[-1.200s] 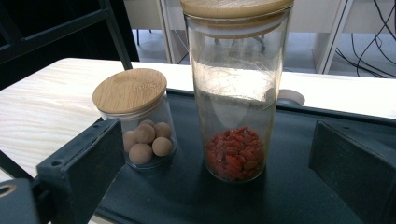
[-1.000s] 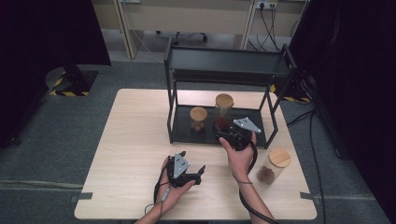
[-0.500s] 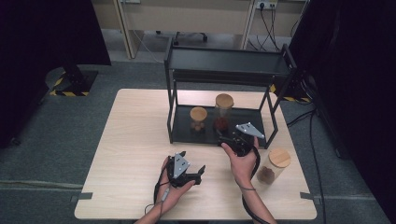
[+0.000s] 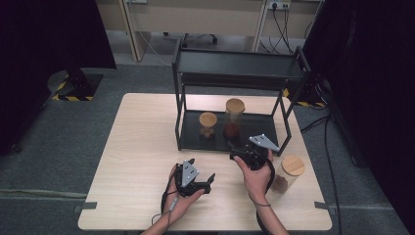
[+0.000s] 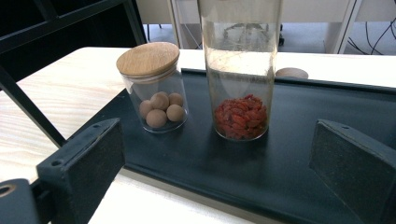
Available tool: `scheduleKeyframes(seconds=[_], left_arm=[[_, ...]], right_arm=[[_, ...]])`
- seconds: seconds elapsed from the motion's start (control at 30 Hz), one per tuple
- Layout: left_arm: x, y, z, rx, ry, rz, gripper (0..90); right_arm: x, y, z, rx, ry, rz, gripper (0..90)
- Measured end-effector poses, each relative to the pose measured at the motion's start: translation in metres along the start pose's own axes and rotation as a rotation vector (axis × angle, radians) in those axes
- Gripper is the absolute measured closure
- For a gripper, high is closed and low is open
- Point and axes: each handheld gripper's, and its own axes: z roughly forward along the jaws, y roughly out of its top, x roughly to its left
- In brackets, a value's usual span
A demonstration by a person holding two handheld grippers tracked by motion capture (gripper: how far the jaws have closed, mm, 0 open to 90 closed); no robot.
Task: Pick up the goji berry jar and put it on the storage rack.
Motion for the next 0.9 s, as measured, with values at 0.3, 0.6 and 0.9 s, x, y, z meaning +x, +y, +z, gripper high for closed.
scheduleKeyframes(seconds=[0.3,0.6,0.9], left_arm=[[0.0,0.0,0.0,0.0,0.0,0.0,8.0],[0.0,0.0,0.0,0.001,0.0,0.001,8.0],[0.0,0.0,0.0,0.001,0.0,-0.001,8.0]], right_arm=[[-0.002,-0.005,-0.008,0.002,0.003,0.004,3.9],[-0.002,-0.011,-0.014,0.018,0.006,-0.012,3.9],[-0.004,-0.017,-0.023,0.019,0.011,-0.006,3.9]])
